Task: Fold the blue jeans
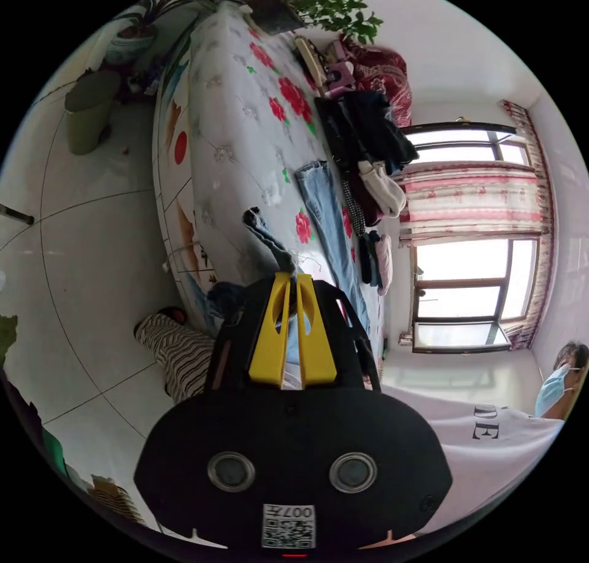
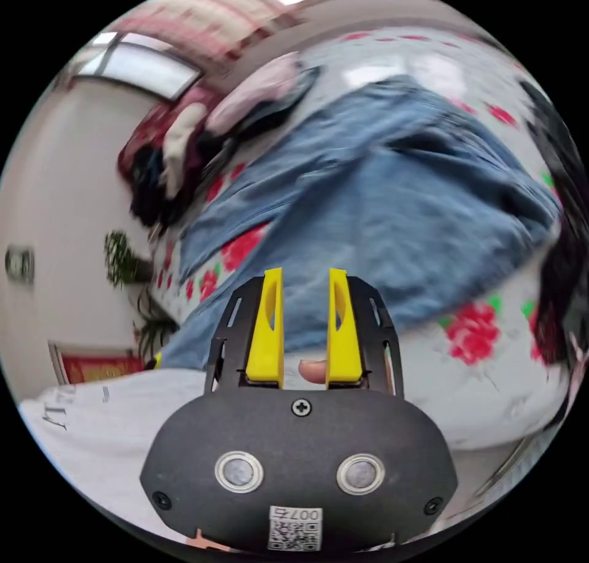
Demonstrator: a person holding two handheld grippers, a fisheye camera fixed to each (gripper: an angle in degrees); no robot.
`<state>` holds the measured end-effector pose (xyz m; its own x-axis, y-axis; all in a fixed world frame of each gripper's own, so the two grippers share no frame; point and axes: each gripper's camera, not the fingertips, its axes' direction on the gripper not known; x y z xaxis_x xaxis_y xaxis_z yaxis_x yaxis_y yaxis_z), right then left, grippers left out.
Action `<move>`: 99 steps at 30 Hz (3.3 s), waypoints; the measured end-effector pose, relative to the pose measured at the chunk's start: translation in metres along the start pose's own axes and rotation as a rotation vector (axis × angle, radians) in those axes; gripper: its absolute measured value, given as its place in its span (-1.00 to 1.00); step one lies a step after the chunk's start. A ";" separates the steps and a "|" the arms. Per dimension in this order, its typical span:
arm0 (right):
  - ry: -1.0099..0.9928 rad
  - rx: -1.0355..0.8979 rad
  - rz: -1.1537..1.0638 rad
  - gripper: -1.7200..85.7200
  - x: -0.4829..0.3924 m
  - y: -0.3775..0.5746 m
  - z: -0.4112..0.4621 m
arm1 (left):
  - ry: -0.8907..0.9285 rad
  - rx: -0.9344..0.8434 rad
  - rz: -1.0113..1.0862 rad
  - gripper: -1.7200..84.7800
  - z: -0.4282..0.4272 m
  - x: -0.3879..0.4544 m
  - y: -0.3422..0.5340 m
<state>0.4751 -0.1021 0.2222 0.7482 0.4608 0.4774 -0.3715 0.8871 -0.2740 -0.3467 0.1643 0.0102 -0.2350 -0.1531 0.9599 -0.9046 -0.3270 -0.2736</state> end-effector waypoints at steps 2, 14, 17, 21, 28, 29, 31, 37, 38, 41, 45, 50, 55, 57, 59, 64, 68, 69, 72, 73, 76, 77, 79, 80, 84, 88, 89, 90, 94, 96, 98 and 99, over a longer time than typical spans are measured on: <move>-0.001 0.069 0.181 -0.76 0.074 0.005 -0.046 | -0.012 0.036 0.010 -0.98 -0.009 0.005 0.018; -0.280 0.050 0.332 -0.87 0.163 -0.015 -0.067 | -0.018 0.153 0.109 -0.98 -0.053 0.056 0.062; -0.409 0.031 0.312 -0.94 0.157 -0.023 -0.085 | 0.017 0.178 0.075 -0.98 -0.061 0.058 0.066; -0.563 0.171 0.099 -0.96 0.132 -0.022 -0.175 | 0.022 0.168 0.094 -0.98 -0.080 0.070 0.080; -0.340 0.183 -0.122 -0.97 0.117 0.024 -0.259 | 0.193 0.291 -0.034 -0.98 -0.104 0.024 0.144; -0.356 0.165 -0.022 -0.97 0.129 0.032 -0.250 | 0.194 0.293 -0.054 -0.98 -0.102 0.020 0.147; -0.397 0.161 0.059 -0.97 0.137 0.043 -0.235 | 0.165 0.279 -0.076 -0.98 -0.093 0.020 0.149; -0.318 0.210 -0.008 -0.96 0.083 0.031 -0.237 | 0.157 0.267 -0.036 -0.98 -0.063 0.064 0.096; -0.297 0.223 -0.028 -0.96 0.067 0.023 -0.241 | 0.155 0.268 -0.031 -0.98 -0.059 0.070 0.088; -0.286 0.214 -0.051 -0.96 0.030 -0.010 -0.243 | 0.126 0.237 -0.055 -0.98 -0.032 0.099 0.039; -0.266 0.162 -0.067 -0.95 -0.020 -0.076 -0.221 | 0.061 0.154 -0.038 -0.96 0.037 0.141 -0.053; -0.042 0.128 -0.185 -0.88 -0.108 -0.195 -0.123 | -0.074 0.056 -0.019 -0.70 0.157 0.175 -0.169; 0.175 0.040 -0.207 -0.85 -0.125 -0.219 -0.051 | -0.078 0.062 0.178 -0.69 0.228 0.203 -0.178; 0.151 0.037 -0.177 -0.84 -0.108 -0.207 -0.042 | -0.157 0.022 0.242 -0.69 0.246 0.195 -0.163; 0.134 0.068 -0.077 -0.82 -0.071 -0.182 -0.046 | -0.206 0.000 0.268 -0.69 0.258 0.178 -0.146; 0.149 0.144 0.232 -0.76 0.023 -0.124 -0.064 | -0.327 0.022 0.286 -0.65 0.277 0.151 -0.139; 0.017 0.066 0.349 -0.74 0.074 -0.118 -0.028 | -0.483 -0.028 0.236 -0.71 0.305 0.140 -0.153; 0.001 0.060 0.353 -0.74 0.077 -0.120 -0.022 | -0.618 -0.026 0.248 -0.84 0.310 0.142 -0.149; 0.005 0.031 0.359 -0.78 0.086 -0.137 0.002 | -0.709 -0.097 0.373 -0.95 0.320 0.150 -0.134; 0.004 0.016 0.313 -0.81 0.088 -0.146 0.005 | -0.705 -0.124 0.381 -0.97 0.318 0.148 -0.127; 0.031 0.004 0.264 -0.86 0.103 -0.169 -0.007 | -0.651 -0.216 0.412 -0.98 0.298 0.132 -0.102; 0.066 0.044 0.240 -0.87 0.107 -0.178 -0.021 | -0.636 -0.236 0.407 -0.98 0.293 0.129 -0.095; 0.153 0.058 0.169 -0.88 0.112 -0.195 -0.043 | -0.580 -0.302 0.426 -0.98 0.263 0.117 -0.055; 0.227 0.018 0.105 -0.87 0.117 -0.206 -0.051 | -0.560 -0.320 0.447 -0.98 0.255 0.114 -0.043; 0.500 -0.028 0.022 -0.86 0.131 -0.213 -0.063 | -0.518 -0.319 0.403 -0.96 0.200 0.083 0.044; 0.435 0.138 -0.137 -0.84 0.106 -0.182 -0.057 | -0.398 -0.095 0.315 -0.89 0.139 0.061 0.103; 0.351 0.120 -0.230 -0.83 0.089 -0.170 -0.036 | -0.384 -0.086 0.306 -0.87 0.135 0.058 0.108; 0.306 0.093 -0.282 -0.83 0.077 -0.163 -0.022 | -0.372 -0.098 0.301 -0.85 0.131 0.053 0.116; 0.022 -0.158 -0.673 -0.82 -0.025 -0.099 0.097 | -0.464 -0.155 0.357 -0.83 0.136 0.042 0.129; -0.087 -0.269 -0.832 -0.82 -0.075 -0.066 0.146 | -0.448 -0.144 0.367 -0.82 0.137 0.039 0.127; -0.191 -0.401 -1.045 -0.82 -0.140 -0.018 0.202 | -0.435 -0.130 0.373 -0.80 0.137 0.036 0.122; -0.210 -0.429 -1.096 -0.81 -0.154 -0.006 0.215 | -0.428 -0.114 0.374 -0.78 0.136 0.034 0.117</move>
<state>0.2442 -0.1727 0.3296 0.4332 -0.5042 0.7471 0.6517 0.7478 0.1268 -0.4123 -0.0065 0.0021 -0.4022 -0.6105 0.6823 -0.8261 -0.0794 -0.5580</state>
